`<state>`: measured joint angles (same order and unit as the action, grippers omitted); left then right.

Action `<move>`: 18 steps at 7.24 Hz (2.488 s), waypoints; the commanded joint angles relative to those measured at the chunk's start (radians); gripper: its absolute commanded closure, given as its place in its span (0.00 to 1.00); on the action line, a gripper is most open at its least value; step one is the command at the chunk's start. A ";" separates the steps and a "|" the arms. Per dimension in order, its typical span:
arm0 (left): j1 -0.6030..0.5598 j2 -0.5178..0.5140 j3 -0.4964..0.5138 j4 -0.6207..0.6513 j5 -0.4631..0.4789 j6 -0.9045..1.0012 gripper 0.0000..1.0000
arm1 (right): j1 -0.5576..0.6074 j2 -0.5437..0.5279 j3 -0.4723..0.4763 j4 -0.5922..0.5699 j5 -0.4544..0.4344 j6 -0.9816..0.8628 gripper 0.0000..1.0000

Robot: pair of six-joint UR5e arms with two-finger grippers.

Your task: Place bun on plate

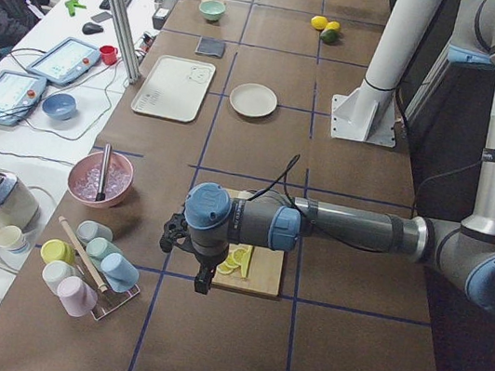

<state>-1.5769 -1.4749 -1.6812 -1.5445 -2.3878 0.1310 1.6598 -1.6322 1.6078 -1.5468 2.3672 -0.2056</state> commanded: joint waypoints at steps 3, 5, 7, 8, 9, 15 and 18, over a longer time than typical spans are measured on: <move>0.009 -0.035 0.017 -0.159 0.004 -0.008 0.00 | -0.002 -0.005 -0.002 0.004 0.004 0.000 0.01; 0.057 -0.065 0.035 -0.196 -0.001 -0.005 0.00 | -0.002 -0.017 -0.002 0.005 0.004 0.000 0.01; 0.101 -0.059 0.023 -0.290 -0.002 -0.022 0.00 | -0.002 -0.024 0.001 0.005 0.009 0.000 0.01; 0.159 -0.059 0.023 -0.290 -0.001 -0.060 0.00 | -0.003 -0.031 0.010 0.005 0.009 0.000 0.01; 0.197 -0.059 0.018 -0.298 -0.001 -0.174 0.00 | -0.003 -0.032 0.012 0.005 0.009 0.000 0.01; 0.512 -0.022 -0.075 -0.543 0.193 -0.803 0.00 | -0.003 -0.048 0.027 0.004 0.032 0.000 0.01; 0.704 0.004 -0.166 -0.543 0.284 -0.982 0.00 | -0.003 -0.048 0.026 0.004 0.030 0.000 0.01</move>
<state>-0.9532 -1.4873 -1.8135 -2.0872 -2.1506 -0.7962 1.6567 -1.6797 1.6349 -1.5432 2.3988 -0.2056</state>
